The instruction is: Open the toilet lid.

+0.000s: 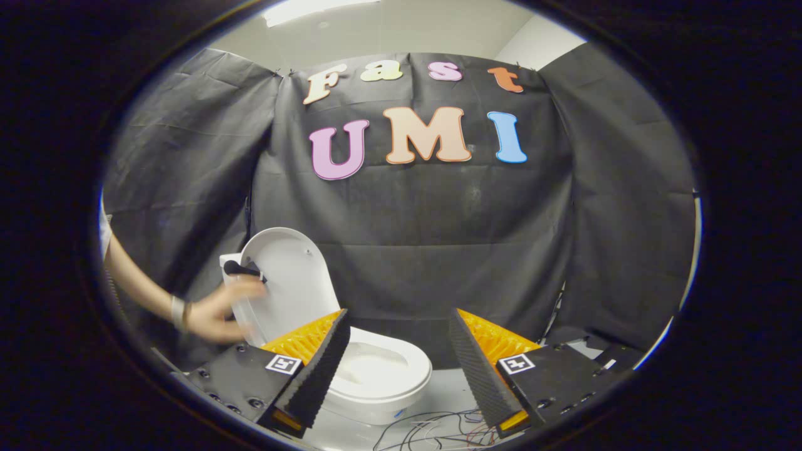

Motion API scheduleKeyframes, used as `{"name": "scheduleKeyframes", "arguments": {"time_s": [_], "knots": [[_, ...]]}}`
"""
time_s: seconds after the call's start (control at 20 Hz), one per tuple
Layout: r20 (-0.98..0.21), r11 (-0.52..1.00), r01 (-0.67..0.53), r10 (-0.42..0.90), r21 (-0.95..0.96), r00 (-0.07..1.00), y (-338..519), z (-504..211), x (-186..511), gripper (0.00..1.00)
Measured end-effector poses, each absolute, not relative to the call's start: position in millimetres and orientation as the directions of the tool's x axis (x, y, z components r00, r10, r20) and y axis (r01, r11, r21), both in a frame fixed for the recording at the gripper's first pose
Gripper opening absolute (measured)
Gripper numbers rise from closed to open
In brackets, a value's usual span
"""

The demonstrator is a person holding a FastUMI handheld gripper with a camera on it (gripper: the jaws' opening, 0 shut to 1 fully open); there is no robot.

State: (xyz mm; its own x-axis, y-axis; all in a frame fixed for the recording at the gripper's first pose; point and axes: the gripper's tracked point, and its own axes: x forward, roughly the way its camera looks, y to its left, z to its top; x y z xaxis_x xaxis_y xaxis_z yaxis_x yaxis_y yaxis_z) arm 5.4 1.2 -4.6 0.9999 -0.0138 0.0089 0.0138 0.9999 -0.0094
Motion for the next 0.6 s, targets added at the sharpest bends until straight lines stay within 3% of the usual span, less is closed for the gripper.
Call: {"name": "scheduleKeyframes", "arguments": {"time_s": [0.6], "knots": [[0.008, 1.0, 0.014, -0.014, -0.01, 1.0, 0.9, -2.4, 5.2, 0.98]]}}
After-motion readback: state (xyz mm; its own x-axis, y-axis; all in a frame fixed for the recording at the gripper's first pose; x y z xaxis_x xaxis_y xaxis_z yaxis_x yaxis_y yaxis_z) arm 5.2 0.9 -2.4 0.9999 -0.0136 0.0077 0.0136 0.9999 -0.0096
